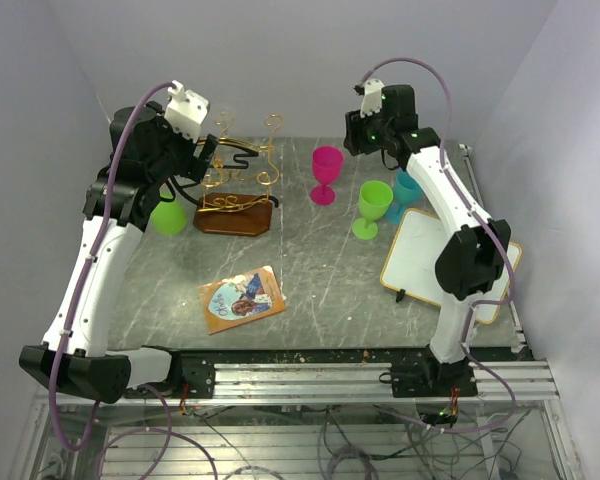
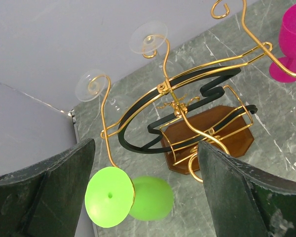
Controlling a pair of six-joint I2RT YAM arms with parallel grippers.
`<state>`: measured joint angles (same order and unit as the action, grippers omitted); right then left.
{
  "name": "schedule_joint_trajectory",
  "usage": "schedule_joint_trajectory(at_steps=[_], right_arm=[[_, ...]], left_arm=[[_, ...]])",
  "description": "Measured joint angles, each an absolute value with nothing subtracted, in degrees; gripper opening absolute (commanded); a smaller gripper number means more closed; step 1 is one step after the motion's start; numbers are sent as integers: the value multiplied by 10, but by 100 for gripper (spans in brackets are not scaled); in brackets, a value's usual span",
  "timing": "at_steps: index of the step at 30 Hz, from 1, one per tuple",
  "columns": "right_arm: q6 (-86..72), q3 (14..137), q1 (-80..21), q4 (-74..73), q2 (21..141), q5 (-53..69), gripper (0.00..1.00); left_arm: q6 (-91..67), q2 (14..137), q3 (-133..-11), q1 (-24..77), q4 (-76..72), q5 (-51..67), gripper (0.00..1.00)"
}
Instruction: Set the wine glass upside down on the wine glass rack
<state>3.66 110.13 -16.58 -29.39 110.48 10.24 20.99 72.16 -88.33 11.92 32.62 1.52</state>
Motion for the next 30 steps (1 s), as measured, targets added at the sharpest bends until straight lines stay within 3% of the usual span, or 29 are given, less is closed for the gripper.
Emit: schedule_joint_trajectory(at_steps=[12,23,30], right_arm=[[22,1192,-181,-310,1230,83,42],[46,1215,-224,-324,1283,32,29],[59,1215,-230,-329,1284,19,17]], left_arm=[[219,722,-883,119,331,16,93],[223,721,-883,119,339,18,91],[223,719,-882,119,342,22,91]])
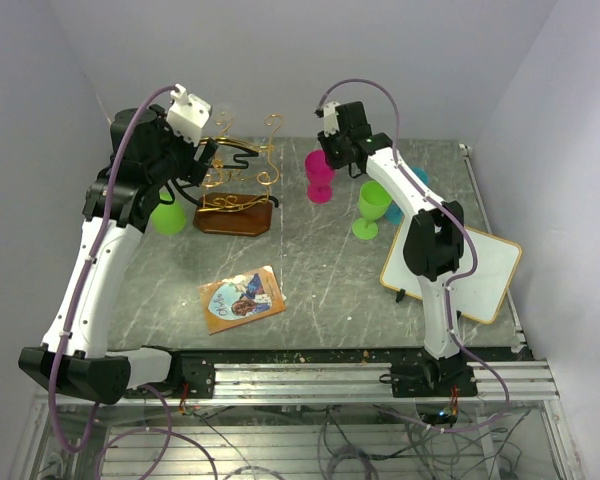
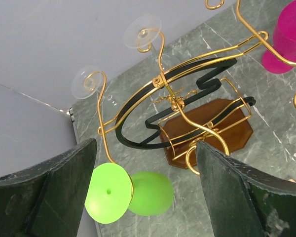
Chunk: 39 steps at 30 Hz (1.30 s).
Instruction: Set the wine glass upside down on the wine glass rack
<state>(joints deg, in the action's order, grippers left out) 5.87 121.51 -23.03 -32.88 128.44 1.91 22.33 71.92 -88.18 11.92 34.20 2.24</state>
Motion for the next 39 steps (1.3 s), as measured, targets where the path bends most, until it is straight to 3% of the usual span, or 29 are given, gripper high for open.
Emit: schedule_joint_trajectory(at_steps=[10,19,29,39], right_arm=[[70,1214,-230,-331,1282,6,0],[83,1170,-230,-342,1189,6,0],[109,1109,-229,-320,966,19,0],[116,1113,-222,-320,863,118,0]], left_arm=[[223,713,-874,119,343,31,93],[199,712,-873,116,342,31,99],[117,716,-895,107,337,67,90],[4,753,-952,140,299,185,85]])
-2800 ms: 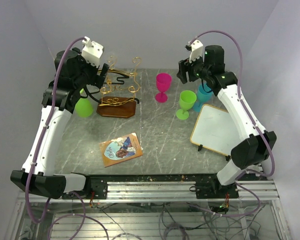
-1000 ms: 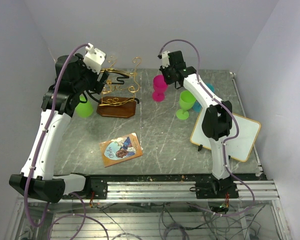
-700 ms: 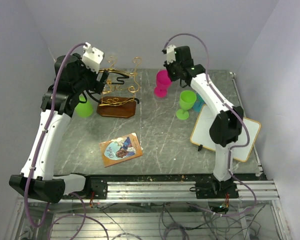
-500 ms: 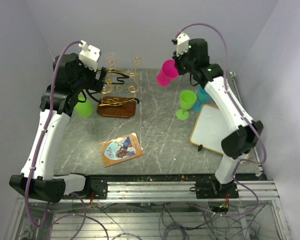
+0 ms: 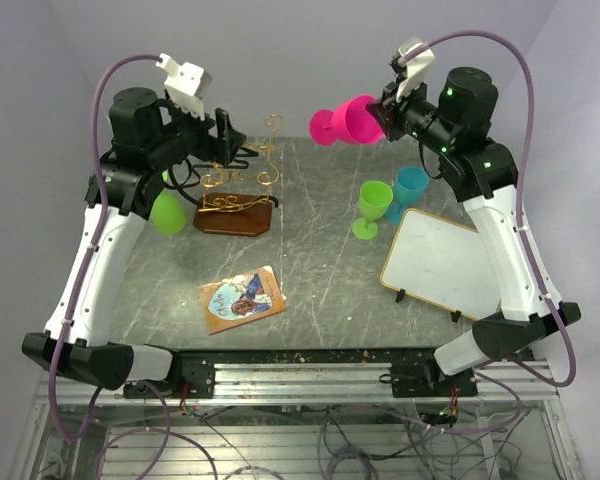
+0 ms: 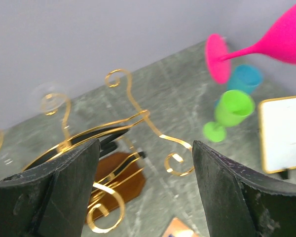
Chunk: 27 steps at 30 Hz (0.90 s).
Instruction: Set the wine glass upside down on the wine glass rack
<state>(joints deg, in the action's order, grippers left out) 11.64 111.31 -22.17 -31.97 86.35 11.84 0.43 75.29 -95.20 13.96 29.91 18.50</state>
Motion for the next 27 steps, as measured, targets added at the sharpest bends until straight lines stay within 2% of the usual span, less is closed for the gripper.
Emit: schedule_joint_trajectory(at_steps=[8,12,19,27], right_arm=[[96,1172,-216,-329,862,234,0],[83,1180,-214,-330,863,284,0],[70,1180,-213,-332,872,328,0],[67,1180,-213,-335,874,338,0]], left_arm=[[-125,814,-978,172,234,281,84],[-184,843,-978,182,199,324,79],[-246,871,-968,197,157,369,66],[-297,885,-947,203,125,406,41]])
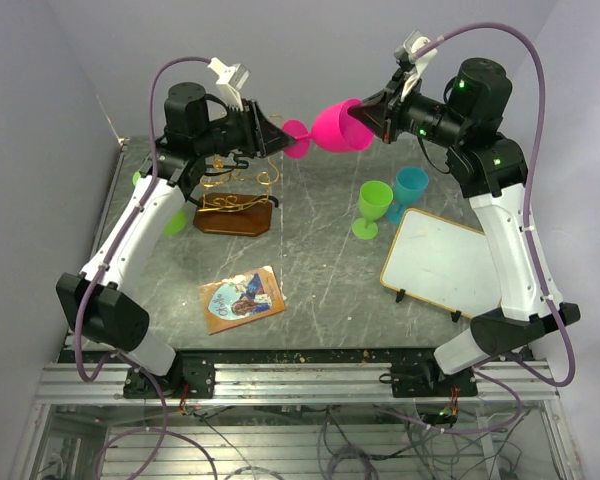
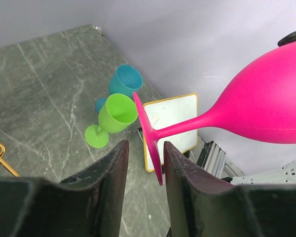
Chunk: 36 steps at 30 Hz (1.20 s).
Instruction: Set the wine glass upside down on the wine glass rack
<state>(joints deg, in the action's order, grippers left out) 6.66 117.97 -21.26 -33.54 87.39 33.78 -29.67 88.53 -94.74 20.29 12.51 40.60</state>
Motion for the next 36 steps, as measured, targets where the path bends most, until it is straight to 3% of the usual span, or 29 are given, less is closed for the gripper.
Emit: schedule_joint_trajectory(at_steps=[4,7,8,10,14,17,30,36], right_arm=[[67,1180,-213,-336,874,338,0],[67,1180,-213,-338,874,337,0],[67,1179,-213,-337,875,337,0],[69,1178,-212,-338,875,337,4],[75,1172,-212,-338,875,337,29],[81,1164,-212,-339,874,337,39],[104,1156,-197,-351,855,356,62],[131,1145,-183,-365,831,409,65]], left_arm=[[-312,886,-939,204,115,418,25],[-325,886,-936,205,105,428,8],[-328,886,-936,205,103,428,7],[-338,886,-934,205,99,427,7],[-343,886,-931,204,99,418,7],[-333,885,-931,204,107,410,7],[-238,827,-942,147,189,355,7],[-106,808,-994,135,285,268,7]])
